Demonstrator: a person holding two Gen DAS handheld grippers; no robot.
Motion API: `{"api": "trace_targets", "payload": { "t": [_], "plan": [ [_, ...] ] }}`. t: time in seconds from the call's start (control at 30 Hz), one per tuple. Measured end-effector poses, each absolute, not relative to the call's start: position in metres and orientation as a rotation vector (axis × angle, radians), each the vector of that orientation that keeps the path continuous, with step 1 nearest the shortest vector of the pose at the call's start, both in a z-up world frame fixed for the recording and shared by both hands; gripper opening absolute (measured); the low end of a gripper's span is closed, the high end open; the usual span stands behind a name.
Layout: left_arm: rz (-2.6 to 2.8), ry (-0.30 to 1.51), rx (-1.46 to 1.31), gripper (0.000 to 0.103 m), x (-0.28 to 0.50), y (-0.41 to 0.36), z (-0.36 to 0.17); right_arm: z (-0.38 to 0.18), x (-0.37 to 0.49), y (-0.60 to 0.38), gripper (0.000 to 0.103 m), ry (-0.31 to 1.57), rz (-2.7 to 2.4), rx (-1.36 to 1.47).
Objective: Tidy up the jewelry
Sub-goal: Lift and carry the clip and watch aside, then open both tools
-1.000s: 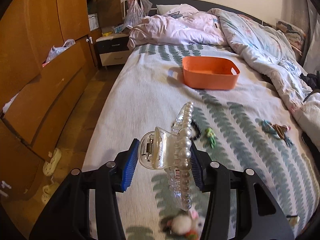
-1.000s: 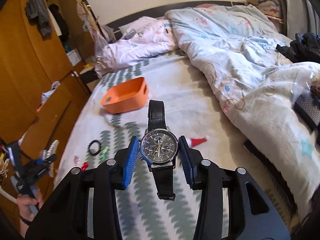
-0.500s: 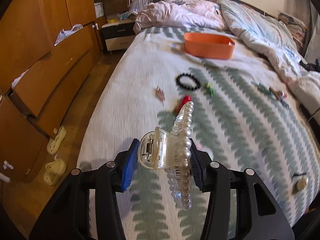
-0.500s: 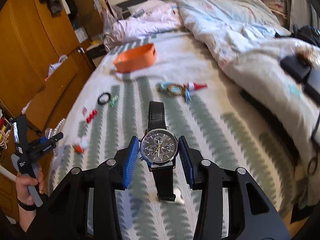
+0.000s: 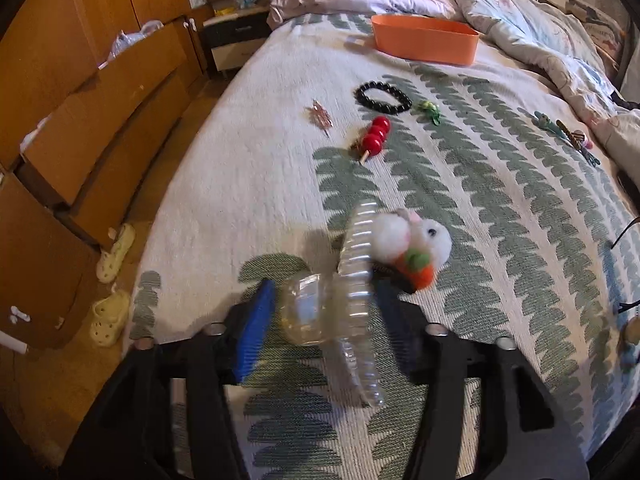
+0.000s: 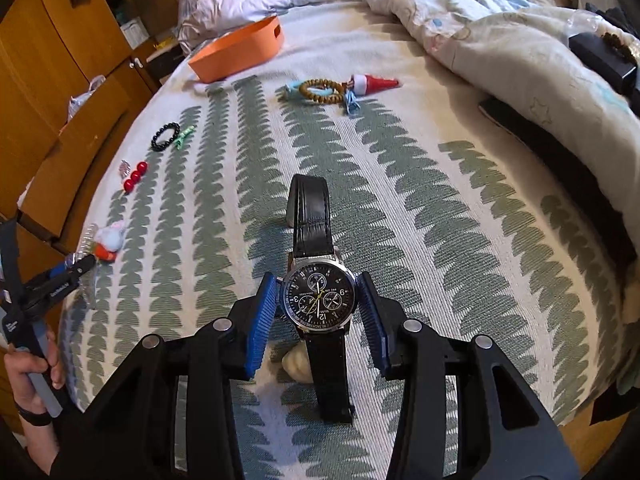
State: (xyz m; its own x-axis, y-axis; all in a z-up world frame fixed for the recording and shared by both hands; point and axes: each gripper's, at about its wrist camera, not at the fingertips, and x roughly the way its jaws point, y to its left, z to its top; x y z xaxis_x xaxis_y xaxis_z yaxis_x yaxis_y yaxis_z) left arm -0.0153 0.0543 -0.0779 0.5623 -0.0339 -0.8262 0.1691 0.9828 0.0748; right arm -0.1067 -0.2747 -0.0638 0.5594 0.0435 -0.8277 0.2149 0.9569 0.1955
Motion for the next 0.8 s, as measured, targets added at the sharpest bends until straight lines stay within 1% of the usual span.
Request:
{"api": "trace_targets", "payload": {
  "t": [0.03, 0.17, 0.2, 0.3, 0.5, 0.57, 0.63, 0.8],
  "plan": [
    [-0.114, 0.946, 0.154, 0.074, -0.017, 0.055, -0.074, -0.064, -0.106, -0.274, 0.046, 0.972, -0.106, 0.287],
    [-0.119, 0.92, 0.134, 0.079, -0.018, 0.059, -0.067, -0.062, -0.105, -0.276, 0.047, 0.946, -0.102, 0.293],
    [-0.117, 0.921, 0.127, 0.08, -0.017, 0.06, -0.066, -0.059, -0.106, -0.278, 0.05, 0.931, -0.1, 0.298],
    [-0.121, 0.925, 0.097, 0.08, -0.012, 0.066, -0.061, -0.051, -0.104, -0.28, 0.054, 0.893, -0.093, 0.302],
    [-0.119, 0.894, 0.079, 0.081, 0.008, 0.071, -0.038, -0.026, -0.085, -0.295, 0.058, 0.827, -0.098, 0.327],
    [-0.123, 0.896, 0.081, 0.081, 0.019, 0.07, -0.032, -0.016, -0.073, -0.305, 0.058, 0.804, -0.103, 0.347],
    [-0.136, 0.894, 0.095, 0.084, 0.03, 0.063, -0.028, -0.006, -0.057, -0.317, 0.058, 0.782, -0.114, 0.362],
    [-0.168, 0.907, 0.185, 0.084, 0.062, 0.036, -0.029, -0.001, -0.013, -0.35, 0.058, 0.799, -0.139, 0.423]
  ]
}}
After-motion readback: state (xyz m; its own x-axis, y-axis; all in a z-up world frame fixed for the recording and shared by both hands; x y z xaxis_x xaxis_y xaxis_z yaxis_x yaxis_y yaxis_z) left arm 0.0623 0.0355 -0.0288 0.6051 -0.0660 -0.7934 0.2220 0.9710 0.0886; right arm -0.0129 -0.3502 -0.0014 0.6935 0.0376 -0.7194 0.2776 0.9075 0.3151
